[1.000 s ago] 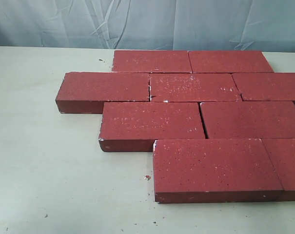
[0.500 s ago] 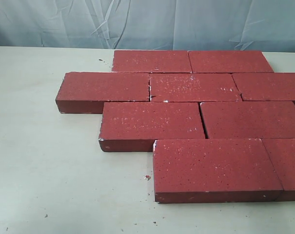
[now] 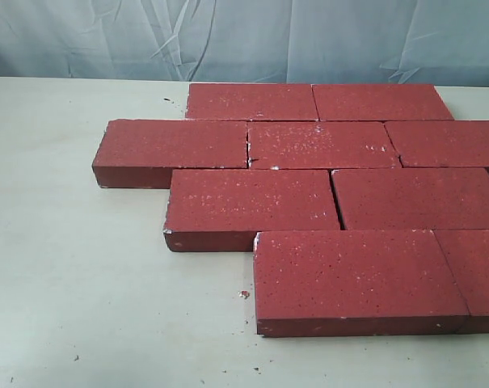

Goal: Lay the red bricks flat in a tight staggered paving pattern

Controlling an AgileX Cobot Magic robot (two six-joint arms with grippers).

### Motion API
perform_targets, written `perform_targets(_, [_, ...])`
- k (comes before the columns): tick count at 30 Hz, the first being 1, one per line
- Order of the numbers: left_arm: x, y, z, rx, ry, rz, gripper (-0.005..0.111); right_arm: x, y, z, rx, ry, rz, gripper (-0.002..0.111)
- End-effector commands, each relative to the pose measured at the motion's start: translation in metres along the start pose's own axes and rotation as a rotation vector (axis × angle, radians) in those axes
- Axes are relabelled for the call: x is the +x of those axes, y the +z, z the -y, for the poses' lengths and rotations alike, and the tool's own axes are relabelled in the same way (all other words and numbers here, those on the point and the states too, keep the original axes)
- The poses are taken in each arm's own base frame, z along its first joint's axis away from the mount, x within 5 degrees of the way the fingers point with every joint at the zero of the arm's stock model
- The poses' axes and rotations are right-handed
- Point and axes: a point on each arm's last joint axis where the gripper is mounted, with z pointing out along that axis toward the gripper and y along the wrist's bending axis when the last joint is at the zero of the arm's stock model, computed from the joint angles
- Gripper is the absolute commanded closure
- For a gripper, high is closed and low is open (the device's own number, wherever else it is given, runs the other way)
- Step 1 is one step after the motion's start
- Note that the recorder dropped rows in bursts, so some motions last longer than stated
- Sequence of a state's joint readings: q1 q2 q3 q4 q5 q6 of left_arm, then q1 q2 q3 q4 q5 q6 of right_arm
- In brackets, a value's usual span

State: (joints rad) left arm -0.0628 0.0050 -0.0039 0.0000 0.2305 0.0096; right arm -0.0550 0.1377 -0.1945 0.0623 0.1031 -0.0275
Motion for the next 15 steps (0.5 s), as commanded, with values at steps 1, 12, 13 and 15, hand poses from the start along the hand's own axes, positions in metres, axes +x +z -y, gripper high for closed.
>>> perform_targets(1, [0.001, 0.0, 0.0, -0.001, 0.001, 0.003, 0.107, 0.02, -0.005, 0.001, 0.007, 0.028, -0.001, 0.109])
perform_targets(12, [0.001, 0.0, 0.0, -0.001, 0.001, 0.005, 0.107, 0.056, -0.007, 0.002, 0.009, 0.028, -0.047, 0.109])
perform_targets(13, [0.001, 0.0, 0.0, -0.001, 0.001, 0.005, 0.107, 0.057, -0.007, 0.002, 0.009, 0.028, -0.049, 0.109])
perform_targets(15, [0.001, 0.0, 0.0, -0.001, 0.001, 0.005, 0.107, 0.057, -0.007, 0.002, 0.009, 0.028, -0.049, 0.109])
